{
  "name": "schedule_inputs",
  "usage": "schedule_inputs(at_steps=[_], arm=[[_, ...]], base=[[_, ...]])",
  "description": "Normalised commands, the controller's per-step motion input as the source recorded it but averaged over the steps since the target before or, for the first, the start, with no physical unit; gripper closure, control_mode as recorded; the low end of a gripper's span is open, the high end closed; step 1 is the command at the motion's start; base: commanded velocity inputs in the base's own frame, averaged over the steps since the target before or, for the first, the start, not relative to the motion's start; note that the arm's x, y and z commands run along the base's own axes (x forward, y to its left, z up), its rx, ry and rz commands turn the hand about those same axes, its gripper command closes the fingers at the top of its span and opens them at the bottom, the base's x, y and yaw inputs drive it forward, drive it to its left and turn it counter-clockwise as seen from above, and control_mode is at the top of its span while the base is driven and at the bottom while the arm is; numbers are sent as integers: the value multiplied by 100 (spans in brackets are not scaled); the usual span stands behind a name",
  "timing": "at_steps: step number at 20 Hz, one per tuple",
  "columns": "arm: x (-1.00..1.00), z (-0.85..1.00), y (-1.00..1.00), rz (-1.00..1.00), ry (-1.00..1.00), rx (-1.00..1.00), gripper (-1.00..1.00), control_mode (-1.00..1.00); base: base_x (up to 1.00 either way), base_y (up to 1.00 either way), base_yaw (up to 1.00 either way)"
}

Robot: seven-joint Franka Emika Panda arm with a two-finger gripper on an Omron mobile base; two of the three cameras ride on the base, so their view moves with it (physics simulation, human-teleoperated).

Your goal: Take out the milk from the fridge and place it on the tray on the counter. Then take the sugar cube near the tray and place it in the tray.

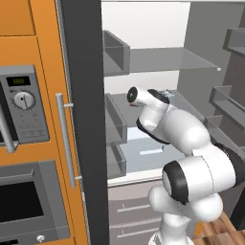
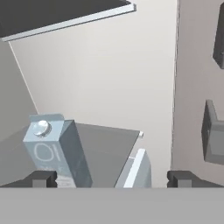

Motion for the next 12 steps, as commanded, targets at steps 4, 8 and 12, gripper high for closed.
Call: schedule_inputs(at_steps=[4,8,12], arm=[[22,-8,-14,0,4,0,-100,-100],[23,-11,-6,0,0,0,-100,-100],[22,-15,0,-2,0,-3,-100,-100]], base=[[0,0,0],[0,0,0],[0,0,0]])
